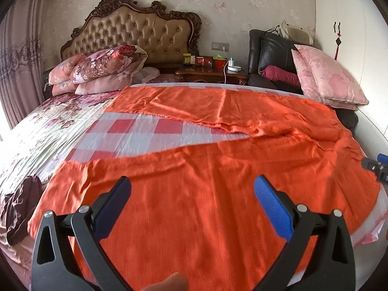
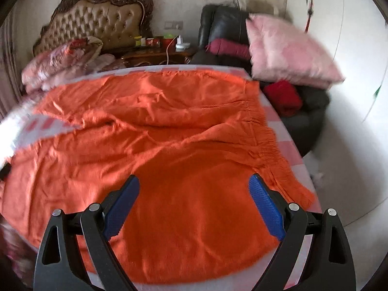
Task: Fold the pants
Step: 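Grasp the orange pants hem with the right tool while the left tool grasps the other leg hem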
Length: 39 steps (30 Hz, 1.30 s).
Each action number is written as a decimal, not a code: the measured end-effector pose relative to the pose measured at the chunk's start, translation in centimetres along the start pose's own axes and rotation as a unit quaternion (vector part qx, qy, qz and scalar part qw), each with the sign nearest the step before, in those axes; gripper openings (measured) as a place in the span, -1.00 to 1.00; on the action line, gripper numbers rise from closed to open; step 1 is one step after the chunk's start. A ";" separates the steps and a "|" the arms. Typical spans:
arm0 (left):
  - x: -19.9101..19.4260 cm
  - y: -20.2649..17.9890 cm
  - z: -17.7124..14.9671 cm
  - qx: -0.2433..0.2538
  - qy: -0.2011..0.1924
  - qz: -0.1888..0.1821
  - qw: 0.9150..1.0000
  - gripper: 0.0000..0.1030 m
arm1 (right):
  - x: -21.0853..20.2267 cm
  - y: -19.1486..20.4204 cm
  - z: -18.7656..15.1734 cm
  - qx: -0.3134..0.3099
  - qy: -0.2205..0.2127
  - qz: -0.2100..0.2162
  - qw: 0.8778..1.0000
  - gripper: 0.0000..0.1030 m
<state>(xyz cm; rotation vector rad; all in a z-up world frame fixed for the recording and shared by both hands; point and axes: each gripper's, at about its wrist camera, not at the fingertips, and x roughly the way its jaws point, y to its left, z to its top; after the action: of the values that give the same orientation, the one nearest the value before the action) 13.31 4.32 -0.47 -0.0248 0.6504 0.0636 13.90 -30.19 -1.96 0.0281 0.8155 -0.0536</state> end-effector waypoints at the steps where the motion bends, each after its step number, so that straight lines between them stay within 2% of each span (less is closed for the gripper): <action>1: 0.4 0.2 0.4 0.000 0.001 -0.001 1.000 0.97 | 0.4 -0.5 0.8 0.002 0.004 0.004 1.000 0.72; 3: 1.2 0.6 1.1 -0.002 0.003 -0.003 1.000 0.97 | 1.1 -1.9 3.0 0.004 0.010 0.008 1.000 0.71; 8: 3.0 1.8 2.3 -0.005 0.011 -0.001 1.000 0.97 | 4.9 -5.4 9.2 -0.008 0.024 -0.020 0.999 0.72; 10: 3.7 2.3 2.6 -0.005 0.014 0.002 1.000 0.97 | 7.8 -6.2 12.1 -0.034 0.042 -0.011 0.998 0.72; 13: 4.6 3.2 2.9 -0.009 0.021 0.008 1.000 0.97 | 12.0 -6.1 15.3 -0.105 0.057 -0.054 0.991 0.72; 15: 5.2 3.9 3.0 -0.012 0.026 0.012 1.000 0.97 | 14.9 -5.8 17.1 -0.150 0.073 -0.064 0.984 0.72; 17: 5.6 4.6 3.1 -0.015 0.031 0.017 0.999 0.97 | 17.2 -5.8 18.7 -0.169 0.085 -0.067 0.980 0.70; 19: 6.1 5.5 3.2 -0.019 0.035 0.023 0.999 0.97 | 18.7 -5.7 19.9 -0.178 0.094 -0.058 0.978 0.68; 23: 7.0 7.5 3.9 -0.030 0.044 0.031 0.998 0.97 | 22.5 -5.2 21.3 -0.189 0.131 -0.028 0.973 0.51; 24: 7.2 8.0 4.1 -0.032 0.046 0.033 0.998 0.97 | 23.0 -5.1 21.5 -0.190 0.135 -0.024 0.972 0.43; 27: 7.8 9.7 5.1 -0.039 0.049 0.048 0.997 0.97 | 24.8 -5.3 22.0 -0.185 0.143 -0.007 0.972 0.37; 29: 8.3 10.8 6.0 -0.046 0.053 0.046 0.996 0.97 | 25.2 -5.4 22.4 -0.177 0.142 0.026 0.974 0.16; 30: 8.7 11.6 6.7 -0.053 0.055 0.045 0.996 0.97 | 25.1 -5.4 22.4 -0.175 0.145 0.039 0.973 -0.08; 31: 9.2 12.4 7.4 -0.061 0.057 0.044 0.996 0.97 | 24.9 -5.4 22.4 -0.176 0.145 0.051 0.972 -0.47; 32: 9.6 13.1 8.0 -0.069 0.060 0.042 0.995 0.97 | 24.6 -5.2 22.2 -0.182 0.142 0.054 0.972 -0.64; 33: 10.5 14.3 9.0 -0.081 0.066 0.040 0.994 0.97 | 24.3 -5.0 22.1 -0.189 0.135 0.045 0.971 -0.91; 36: 13.7 17.0 12.0 -0.102 0.089 0.053 0.989 0.97 | 22.5 -4.7 21.7 -0.190 0.107 0.054 0.974 -0.92; 39: 18.0 20.1 16.2 -0.135 0.113 0.030 0.984 0.96 | 19.4 -5.0 21.5 -0.167 0.063 0.062 0.982 -0.92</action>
<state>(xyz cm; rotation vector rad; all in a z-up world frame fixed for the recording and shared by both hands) 36.08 26.03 1.45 -0.2771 0.8659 0.2082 42.57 -36.85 -1.39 -0.2369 0.9396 0.2044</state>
